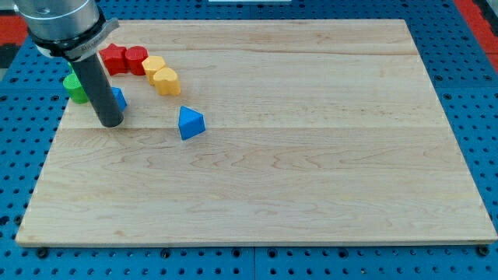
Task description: Push the blue triangle to the group of blocks
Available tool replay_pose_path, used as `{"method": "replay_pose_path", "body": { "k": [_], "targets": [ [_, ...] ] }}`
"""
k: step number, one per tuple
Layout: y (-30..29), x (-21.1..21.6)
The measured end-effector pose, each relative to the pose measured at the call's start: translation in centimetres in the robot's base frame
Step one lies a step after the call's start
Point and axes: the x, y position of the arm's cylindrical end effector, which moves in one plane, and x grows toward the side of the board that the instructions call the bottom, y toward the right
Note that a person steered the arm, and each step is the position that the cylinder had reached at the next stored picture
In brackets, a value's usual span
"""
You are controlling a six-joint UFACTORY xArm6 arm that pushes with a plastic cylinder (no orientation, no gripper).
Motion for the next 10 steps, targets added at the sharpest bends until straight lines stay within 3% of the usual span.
{"method": "replay_pose_path", "body": {
  "k": [1,2,3,4,5,7,9,10],
  "targets": [
    [0.5,1.4],
    [3.1,6.6],
    [7.9,8.9],
    [13.7,7.1],
    [15.0,3.7],
    [7.3,-1.4],
    [14.5,-2.3],
    [13.4,-4.3]
  ]
}}
